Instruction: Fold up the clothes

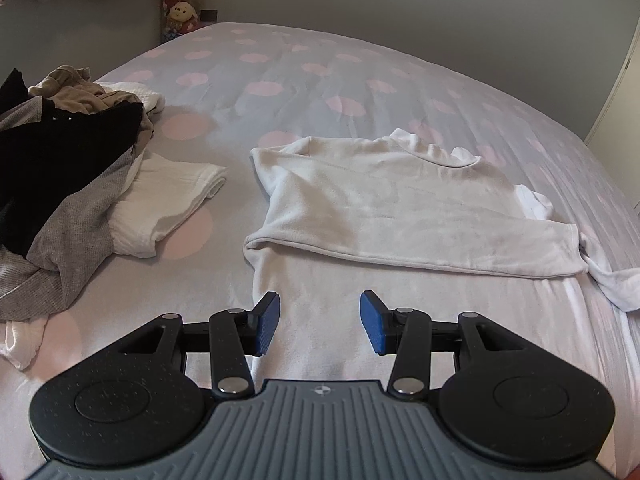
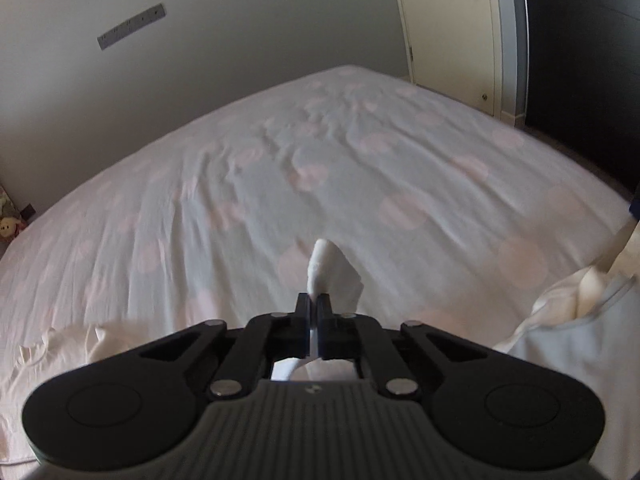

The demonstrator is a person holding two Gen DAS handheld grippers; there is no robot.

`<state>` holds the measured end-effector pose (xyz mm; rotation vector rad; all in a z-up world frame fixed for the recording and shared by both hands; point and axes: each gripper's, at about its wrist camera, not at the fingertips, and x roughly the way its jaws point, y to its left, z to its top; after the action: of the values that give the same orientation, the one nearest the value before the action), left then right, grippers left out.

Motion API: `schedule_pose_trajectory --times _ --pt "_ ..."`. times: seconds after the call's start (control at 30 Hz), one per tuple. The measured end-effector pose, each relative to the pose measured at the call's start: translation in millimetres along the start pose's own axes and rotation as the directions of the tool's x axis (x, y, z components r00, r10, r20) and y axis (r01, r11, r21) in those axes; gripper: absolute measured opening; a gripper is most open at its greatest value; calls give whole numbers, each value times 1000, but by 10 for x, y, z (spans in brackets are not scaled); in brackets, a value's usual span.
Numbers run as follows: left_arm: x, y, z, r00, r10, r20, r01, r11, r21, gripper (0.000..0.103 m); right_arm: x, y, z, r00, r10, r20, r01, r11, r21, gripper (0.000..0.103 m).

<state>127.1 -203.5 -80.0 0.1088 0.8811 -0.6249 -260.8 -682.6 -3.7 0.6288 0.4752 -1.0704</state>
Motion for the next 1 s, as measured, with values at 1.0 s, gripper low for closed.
schedule_pose_trajectory --times 1.0 --pt "35 -144 -20 999 -8 -32 9 1000 13 42 -129 -704 695 987 -99 125 93 994 51 2"
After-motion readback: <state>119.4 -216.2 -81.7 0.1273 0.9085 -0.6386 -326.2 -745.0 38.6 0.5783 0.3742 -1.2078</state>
